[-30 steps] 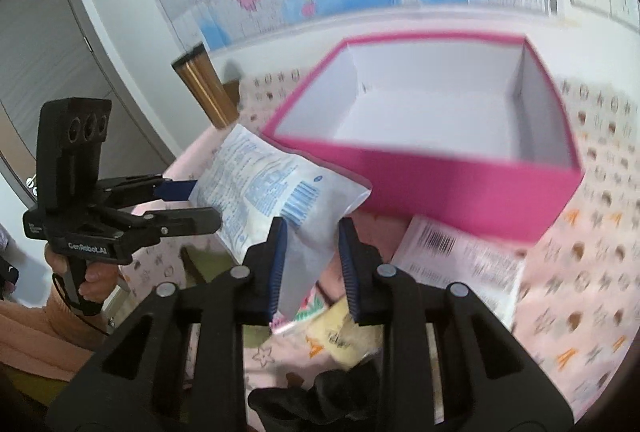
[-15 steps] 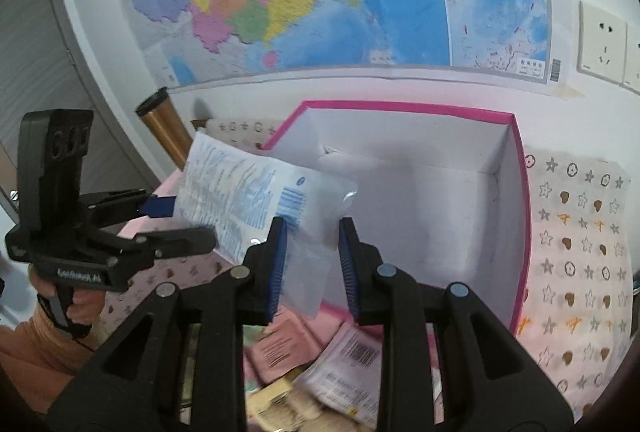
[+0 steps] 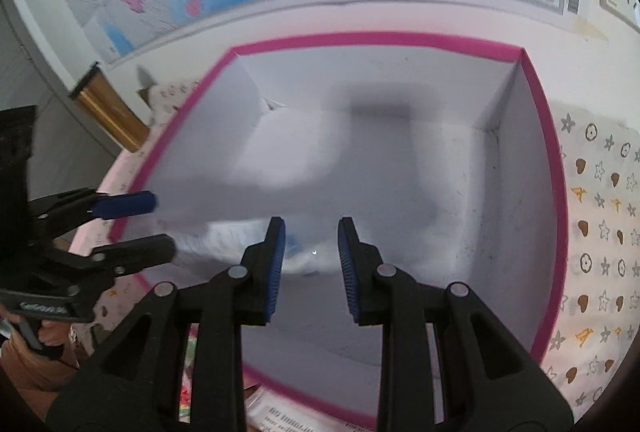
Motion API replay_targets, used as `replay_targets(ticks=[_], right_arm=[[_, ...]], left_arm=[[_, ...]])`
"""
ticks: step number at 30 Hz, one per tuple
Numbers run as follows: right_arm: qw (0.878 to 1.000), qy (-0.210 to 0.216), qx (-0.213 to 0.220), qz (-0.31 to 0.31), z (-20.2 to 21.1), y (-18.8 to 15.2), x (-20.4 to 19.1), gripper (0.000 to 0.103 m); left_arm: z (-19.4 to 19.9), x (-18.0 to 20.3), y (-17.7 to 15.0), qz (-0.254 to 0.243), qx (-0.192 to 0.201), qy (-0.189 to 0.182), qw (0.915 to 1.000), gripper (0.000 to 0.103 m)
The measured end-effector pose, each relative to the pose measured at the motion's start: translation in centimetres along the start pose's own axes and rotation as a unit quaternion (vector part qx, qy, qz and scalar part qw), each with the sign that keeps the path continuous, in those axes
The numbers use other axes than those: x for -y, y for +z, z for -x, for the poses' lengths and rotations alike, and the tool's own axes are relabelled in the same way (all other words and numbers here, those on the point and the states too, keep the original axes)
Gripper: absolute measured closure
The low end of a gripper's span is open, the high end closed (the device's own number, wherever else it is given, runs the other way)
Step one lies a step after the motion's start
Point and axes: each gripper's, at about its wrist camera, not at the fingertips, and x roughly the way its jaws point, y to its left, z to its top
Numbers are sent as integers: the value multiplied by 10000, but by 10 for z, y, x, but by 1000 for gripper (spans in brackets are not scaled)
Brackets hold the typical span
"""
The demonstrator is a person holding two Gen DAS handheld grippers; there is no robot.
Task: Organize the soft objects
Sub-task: 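Carry the clear bag into the pink box and open the right gripper, then grasp the white barcode packet with the right gripper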
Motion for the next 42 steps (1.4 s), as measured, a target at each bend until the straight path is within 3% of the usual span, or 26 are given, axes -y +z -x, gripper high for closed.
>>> replay_targets(ticks=[8,12,16,20,26,34,38,42], right_arm=[[10000,-52,-64,13,-7,-5,0,69],[10000,-13,2,13,0,-9,-1,70],[9991,208,335,125,31,-20,-10,67],[9959,362,784,272,78,-42,-21,48],[9948,366,949,17,115,-88,-10,42],[9884,443,119,-1451,75,-151,57,42],[9810,687,-87,-1812,58,-170,70,42],[9753,1069,-47,-1930,50,-174,72,42]], left_arm=[[16,-3,-2,-105,484,380,9981,33],[25,-3,-7,-175,644,281,9974,33],[47,10,-24,-565,961,-245,9935,33],[67,32,-44,-1065,1094,-843,9847,31],[48,62,-69,-1319,415,-1739,9750,29],[-22,75,-76,-976,-765,-1895,9740,29],[-44,80,-76,-874,-1118,-1774,9739,29],[-46,88,-75,-909,-1204,-1831,9715,29]])
